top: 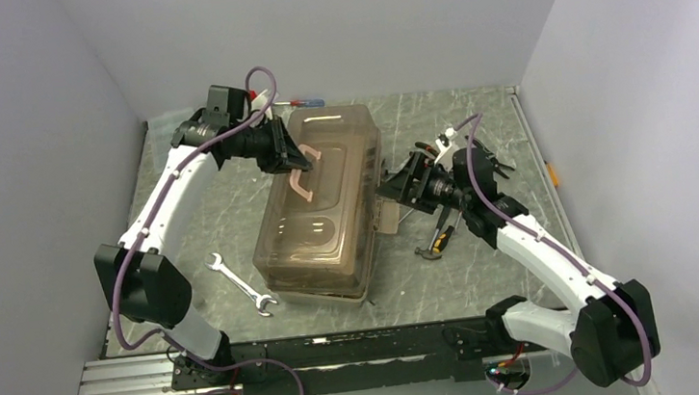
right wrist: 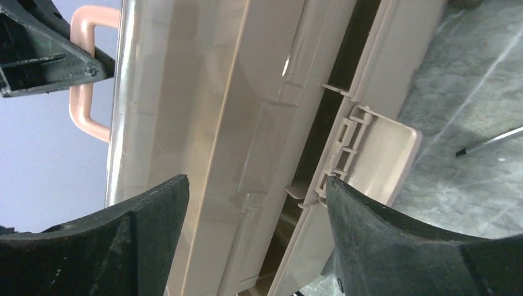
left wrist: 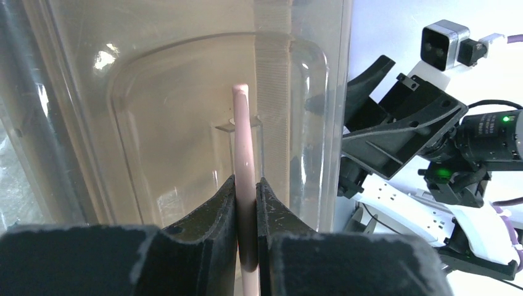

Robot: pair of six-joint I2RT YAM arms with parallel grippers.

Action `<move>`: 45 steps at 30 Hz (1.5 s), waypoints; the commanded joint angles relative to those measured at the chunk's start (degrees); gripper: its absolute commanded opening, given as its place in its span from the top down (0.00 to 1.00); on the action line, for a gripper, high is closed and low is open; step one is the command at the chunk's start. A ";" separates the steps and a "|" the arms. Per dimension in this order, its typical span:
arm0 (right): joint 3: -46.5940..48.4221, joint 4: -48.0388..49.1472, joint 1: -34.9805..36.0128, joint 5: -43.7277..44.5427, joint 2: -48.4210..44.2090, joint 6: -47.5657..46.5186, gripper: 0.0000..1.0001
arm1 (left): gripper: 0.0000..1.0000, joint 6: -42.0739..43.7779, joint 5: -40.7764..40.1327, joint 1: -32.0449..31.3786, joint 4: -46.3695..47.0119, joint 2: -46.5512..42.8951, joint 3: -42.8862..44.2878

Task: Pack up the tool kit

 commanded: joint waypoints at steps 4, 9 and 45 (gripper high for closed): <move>-4.70 19.94 -0.26 -8.17 2.29 4.73 0.09 | 1.00 1.08 5.43 3.00 5.49 -2.94 3.47; -6.19 31.13 -0.08 -12.17 6.20 7.98 0.09 | 1.00 1.02 6.94 4.40 6.67 -3.83 1.22; 4.98 37.00 7.40 -14.75 14.39 11.82 0.36 | 0.20 6.65 8.69 16.79 3.82 -10.26 -4.77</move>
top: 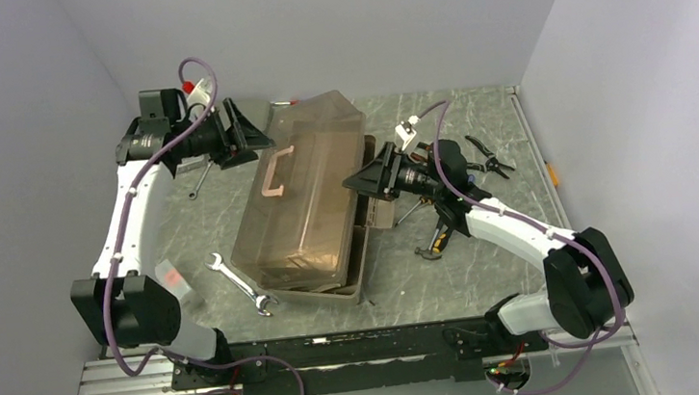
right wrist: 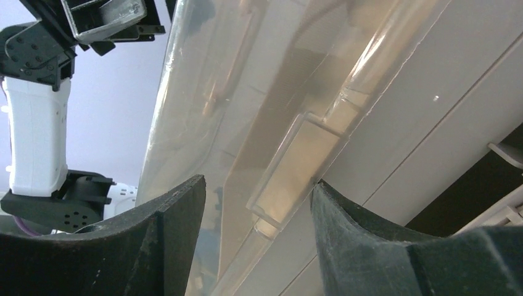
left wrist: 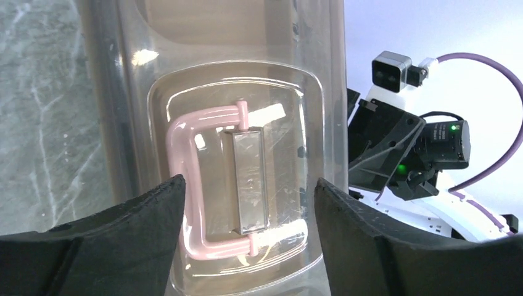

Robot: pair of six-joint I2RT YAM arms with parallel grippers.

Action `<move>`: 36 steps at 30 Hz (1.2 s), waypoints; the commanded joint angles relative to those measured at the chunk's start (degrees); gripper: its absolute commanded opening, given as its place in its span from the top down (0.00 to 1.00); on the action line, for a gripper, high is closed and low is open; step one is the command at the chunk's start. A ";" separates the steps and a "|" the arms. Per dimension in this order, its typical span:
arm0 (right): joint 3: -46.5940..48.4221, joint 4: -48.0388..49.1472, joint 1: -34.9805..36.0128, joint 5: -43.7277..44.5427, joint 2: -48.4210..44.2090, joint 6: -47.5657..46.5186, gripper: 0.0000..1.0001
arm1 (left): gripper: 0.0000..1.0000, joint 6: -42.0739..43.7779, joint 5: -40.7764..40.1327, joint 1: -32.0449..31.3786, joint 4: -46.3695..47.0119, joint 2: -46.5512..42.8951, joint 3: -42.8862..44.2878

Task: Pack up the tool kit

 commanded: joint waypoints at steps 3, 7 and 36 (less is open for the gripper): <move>3.68 6.49 0.94 -1.17 0.46 0.36 0.36 | 0.19 2.30 1.90 1.69 2.15 -4.02 -6.00; 2.51 10.17 0.99 -1.87 1.53 2.51 0.36 | 0.26 1.14 4.34 1.52 5.92 -4.33 -11.61; 1.47 13.52 0.89 -3.21 1.75 4.23 0.36 | 0.10 7.19 -1.47 2.04 -5.61 -6.46 -1.63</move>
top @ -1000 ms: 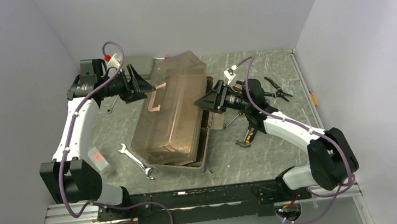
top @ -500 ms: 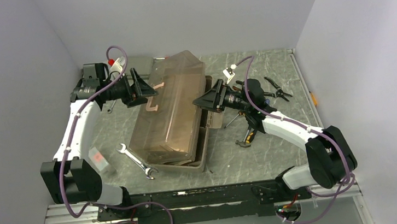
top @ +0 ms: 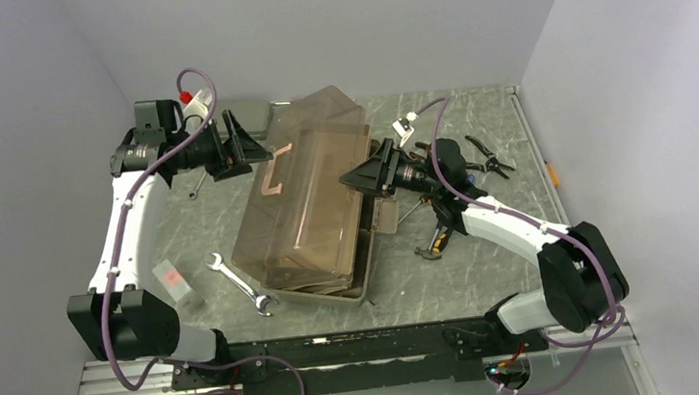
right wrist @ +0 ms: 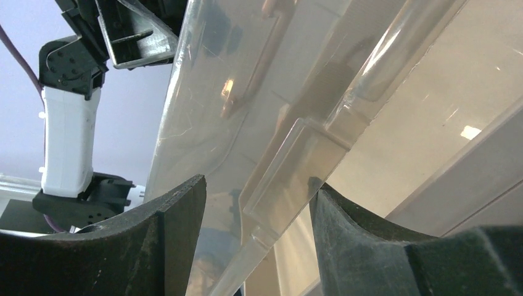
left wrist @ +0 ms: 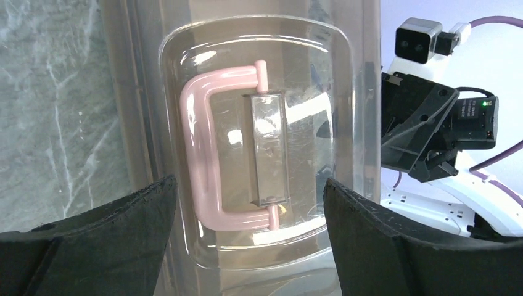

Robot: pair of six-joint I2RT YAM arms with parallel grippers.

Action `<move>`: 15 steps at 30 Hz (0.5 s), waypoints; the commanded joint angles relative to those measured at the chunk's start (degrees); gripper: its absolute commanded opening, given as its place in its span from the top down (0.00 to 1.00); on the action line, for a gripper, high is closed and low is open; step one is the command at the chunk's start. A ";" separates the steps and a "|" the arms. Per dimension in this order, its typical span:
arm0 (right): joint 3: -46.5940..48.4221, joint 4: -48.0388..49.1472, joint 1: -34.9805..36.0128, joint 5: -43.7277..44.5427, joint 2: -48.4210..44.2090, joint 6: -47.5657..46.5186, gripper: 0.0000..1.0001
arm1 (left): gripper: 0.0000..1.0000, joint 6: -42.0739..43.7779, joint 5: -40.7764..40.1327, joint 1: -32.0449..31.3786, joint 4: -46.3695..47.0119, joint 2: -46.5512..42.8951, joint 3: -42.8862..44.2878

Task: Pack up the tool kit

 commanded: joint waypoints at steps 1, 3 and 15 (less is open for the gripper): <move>1.08 7.15 0.32 -1.55 -0.20 1.05 0.36 | 0.09 2.43 -2.00 1.76 -2.88 -2.60 3.59; 1.84 7.08 0.32 -1.63 0.02 1.22 0.37 | 0.08 2.63 -3.48 2.93 -3.16 -3.69 3.51; 10.24 3.85 2.64 -0.78 2.58 -0.24 0.39 | 0.05 2.98 -13.87 5.88 -1.46 -13.60 -0.08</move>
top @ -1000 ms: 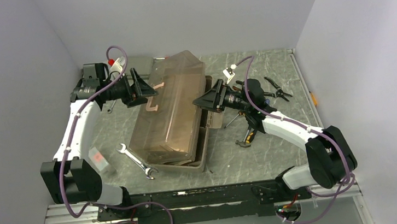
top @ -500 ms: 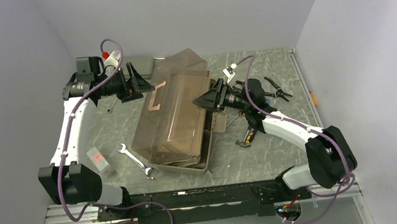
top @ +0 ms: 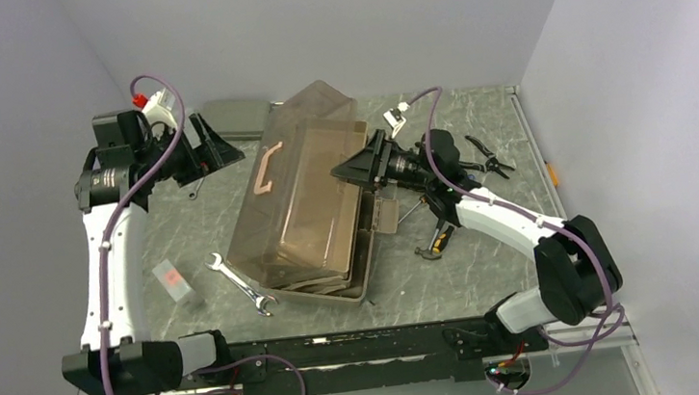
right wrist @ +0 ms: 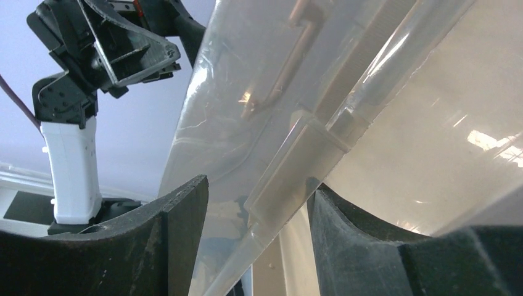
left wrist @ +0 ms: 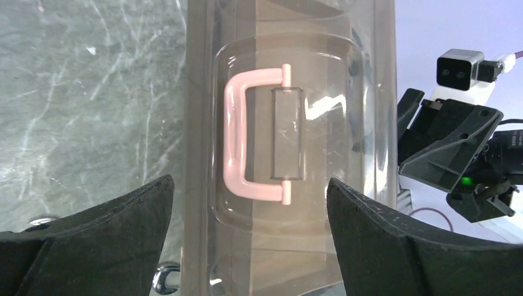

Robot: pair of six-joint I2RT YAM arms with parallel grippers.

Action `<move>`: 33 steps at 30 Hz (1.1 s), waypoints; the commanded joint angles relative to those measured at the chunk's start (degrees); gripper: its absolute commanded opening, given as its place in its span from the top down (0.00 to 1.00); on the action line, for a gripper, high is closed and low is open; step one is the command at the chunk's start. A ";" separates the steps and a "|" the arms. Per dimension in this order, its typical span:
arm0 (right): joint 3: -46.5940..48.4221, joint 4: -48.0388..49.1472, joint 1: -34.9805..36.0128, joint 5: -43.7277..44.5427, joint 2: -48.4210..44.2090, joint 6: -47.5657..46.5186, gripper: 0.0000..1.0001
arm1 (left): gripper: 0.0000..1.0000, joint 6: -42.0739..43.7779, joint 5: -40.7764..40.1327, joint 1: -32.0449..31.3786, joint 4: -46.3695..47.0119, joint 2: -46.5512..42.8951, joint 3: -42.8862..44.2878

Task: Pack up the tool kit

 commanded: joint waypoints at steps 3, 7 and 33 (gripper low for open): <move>8.17 4.69 2.90 -0.21 2.14 -0.50 0.40 | 0.04 0.87 -2.06 0.40 5.32 -6.92 -4.96; 10.23 4.89 3.92 0.03 3.96 -0.34 0.41 | 0.05 1.10 2.98 0.33 6.84 -7.20 -7.29; 25.29 6.83 10.17 0.72 16.88 2.51 0.41 | 0.05 8.64 -2.11 -4.70 0.48 -8.45 2.47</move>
